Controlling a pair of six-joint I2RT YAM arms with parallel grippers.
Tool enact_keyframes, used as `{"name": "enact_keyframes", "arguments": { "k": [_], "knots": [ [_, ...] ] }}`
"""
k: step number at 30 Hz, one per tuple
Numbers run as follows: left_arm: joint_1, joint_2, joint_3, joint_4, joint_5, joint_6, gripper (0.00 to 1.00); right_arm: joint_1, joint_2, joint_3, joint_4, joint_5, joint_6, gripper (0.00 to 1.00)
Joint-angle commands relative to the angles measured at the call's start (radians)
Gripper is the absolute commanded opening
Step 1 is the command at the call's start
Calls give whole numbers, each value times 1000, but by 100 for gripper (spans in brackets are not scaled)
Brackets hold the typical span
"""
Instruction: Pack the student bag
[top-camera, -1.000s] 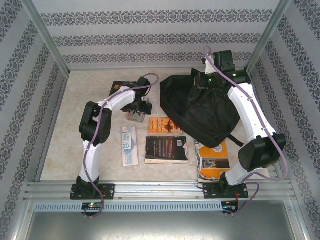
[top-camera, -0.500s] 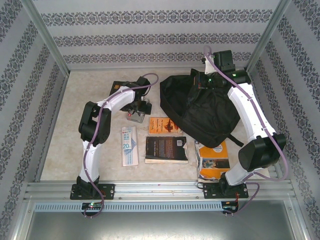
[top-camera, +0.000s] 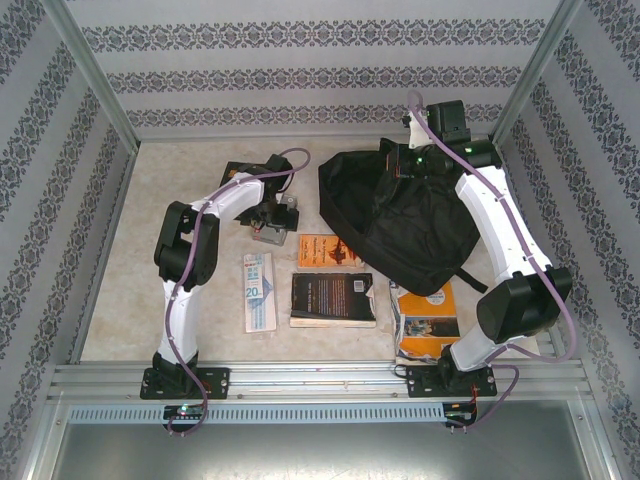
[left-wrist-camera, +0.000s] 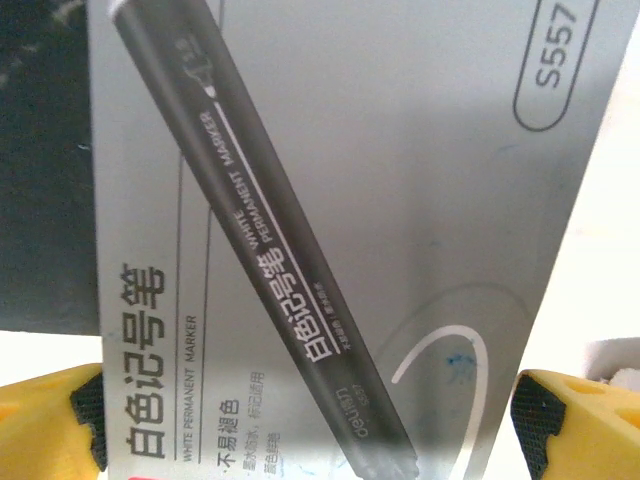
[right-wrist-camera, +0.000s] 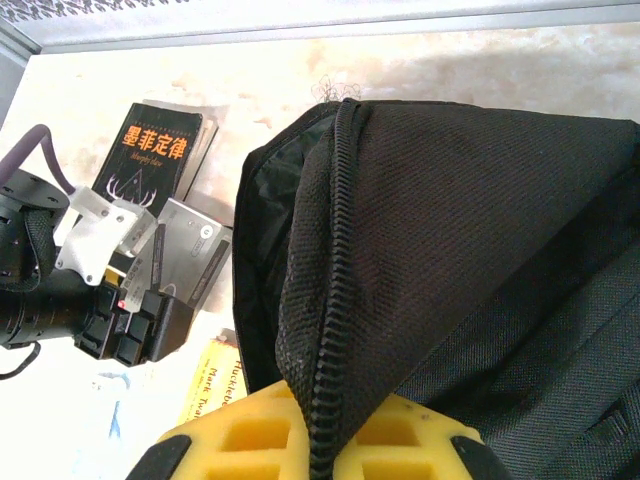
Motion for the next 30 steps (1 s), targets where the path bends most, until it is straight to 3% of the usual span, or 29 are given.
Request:
{"name": "enact_keyframes", "arguments": {
  "k": [1, 5, 12, 15, 23, 30],
  "knots": [
    [0, 17, -9, 16, 52, 14, 100, 15, -18, 3, 34, -36, 2, 0],
    [-8, 23, 0, 2, 47, -4, 99, 16, -12, 3, 36, -43, 5, 0],
    [-17, 43, 11, -30, -3, -45, 75, 17, -11, 3, 35, -53, 7, 0],
    [-27, 36, 12, -32, -5, -52, 71, 17, -11, 10, 34, -62, 4, 0],
    [-10, -90, 12, -48, -2, -103, 73, 46, -2, 92, -2, -84, -59, 0],
    [34, -314, -40, -55, -14, -146, 74, 119, 56, 306, -100, -53, -209, 0]
  ]
}}
